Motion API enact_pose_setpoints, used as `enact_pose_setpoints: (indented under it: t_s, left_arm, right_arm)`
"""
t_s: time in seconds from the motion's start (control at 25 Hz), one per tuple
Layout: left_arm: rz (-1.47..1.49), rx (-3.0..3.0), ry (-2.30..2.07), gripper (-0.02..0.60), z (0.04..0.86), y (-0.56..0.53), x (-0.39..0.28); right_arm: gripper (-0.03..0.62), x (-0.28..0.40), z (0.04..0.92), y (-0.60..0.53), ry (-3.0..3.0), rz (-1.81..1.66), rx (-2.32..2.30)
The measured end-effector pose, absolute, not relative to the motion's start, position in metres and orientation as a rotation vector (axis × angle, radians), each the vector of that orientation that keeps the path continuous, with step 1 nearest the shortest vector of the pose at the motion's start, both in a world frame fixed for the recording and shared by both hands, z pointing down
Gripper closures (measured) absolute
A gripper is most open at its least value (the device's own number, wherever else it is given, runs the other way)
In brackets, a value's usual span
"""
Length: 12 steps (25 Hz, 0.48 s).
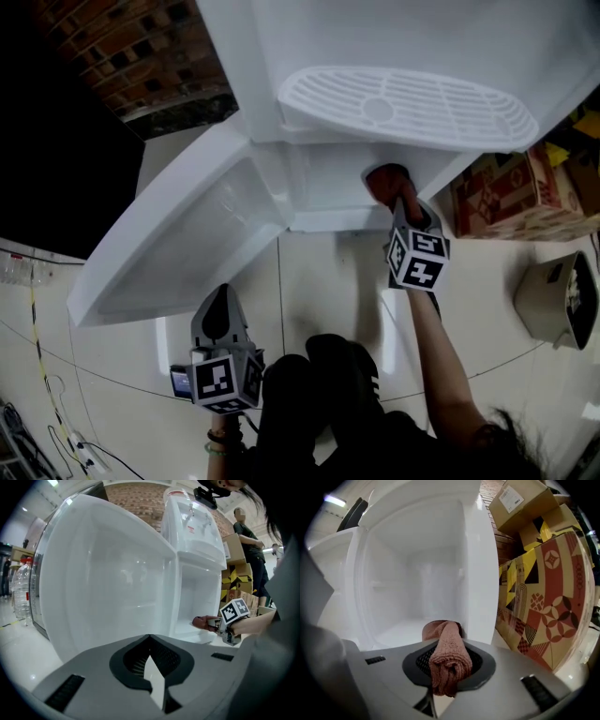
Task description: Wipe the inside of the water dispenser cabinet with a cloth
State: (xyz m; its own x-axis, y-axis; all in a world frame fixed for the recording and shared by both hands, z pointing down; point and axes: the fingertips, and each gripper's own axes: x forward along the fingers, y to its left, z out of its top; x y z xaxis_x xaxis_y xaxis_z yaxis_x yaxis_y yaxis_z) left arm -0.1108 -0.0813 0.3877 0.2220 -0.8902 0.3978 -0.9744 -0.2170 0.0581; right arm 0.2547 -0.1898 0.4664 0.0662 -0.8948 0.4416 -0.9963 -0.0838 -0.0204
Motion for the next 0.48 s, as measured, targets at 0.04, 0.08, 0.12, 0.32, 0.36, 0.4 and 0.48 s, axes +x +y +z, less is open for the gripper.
enact_pose_setpoints:
  t_s: [0.04,0.08,0.12,0.32,0.36,0.4,0.48]
  left_arm:
    - [0.400,2.210,-1.746,0.578,0.385,-0.083,-0.107]
    - [0.401,2.225,-1.743,0.578,0.383,-0.085,-0.103]
    - [0.407,2.243,-1.742,0.578,0.381,-0.087,-0.099]
    - [0.408,2.332,-1.718,0.578,0.378,-0.101,-0.083]
    - [0.409,2.343,-1.714,0.578,0.379,-0.104,-0.081]
    - [0.415,2.354,-1.709,0.578,0.380,-0.107,-0.078]
    - [0.436,2.382,-1.688,0.578,0.382,-0.111,-0.068]
  right_arm:
    - [0.522,0.249,0.460,-0.190,-1.935,0.495,2.059]
    - [0.520,0.240,0.452,-0.190,-1.983,0.489,2.055]
    - [0.520,0.228,0.443,-0.188,-2.043,0.486,2.044]
    - [0.520,0.176,0.420,-0.160,-2.259,0.499,1.952]
    - [0.520,0.169,0.420,-0.153,-2.269,0.489,1.927]
    - [0.520,0.162,0.420,-0.148,-2.274,0.477,1.900]
    - [0.520,0.152,0.418,-0.139,-2.278,0.465,1.855]
